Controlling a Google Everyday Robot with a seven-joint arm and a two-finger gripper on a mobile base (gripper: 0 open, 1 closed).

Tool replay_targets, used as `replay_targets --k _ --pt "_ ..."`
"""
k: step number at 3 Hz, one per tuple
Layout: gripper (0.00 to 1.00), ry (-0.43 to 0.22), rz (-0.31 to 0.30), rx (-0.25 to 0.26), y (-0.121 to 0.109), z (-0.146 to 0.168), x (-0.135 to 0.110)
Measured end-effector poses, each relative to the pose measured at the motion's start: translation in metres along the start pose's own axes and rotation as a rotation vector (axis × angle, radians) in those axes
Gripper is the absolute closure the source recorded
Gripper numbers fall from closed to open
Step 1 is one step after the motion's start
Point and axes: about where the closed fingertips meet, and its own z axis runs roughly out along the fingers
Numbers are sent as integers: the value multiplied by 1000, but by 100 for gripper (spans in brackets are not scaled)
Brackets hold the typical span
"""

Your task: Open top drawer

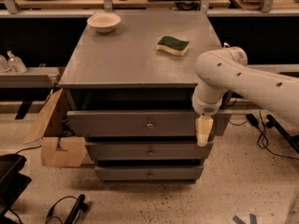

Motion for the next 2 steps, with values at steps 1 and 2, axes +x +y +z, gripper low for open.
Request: replay_targets --k 1,2 --pt "0 11 5 -27 4 -3 3" --pt "3 -4 9 -24 14 29 -4"
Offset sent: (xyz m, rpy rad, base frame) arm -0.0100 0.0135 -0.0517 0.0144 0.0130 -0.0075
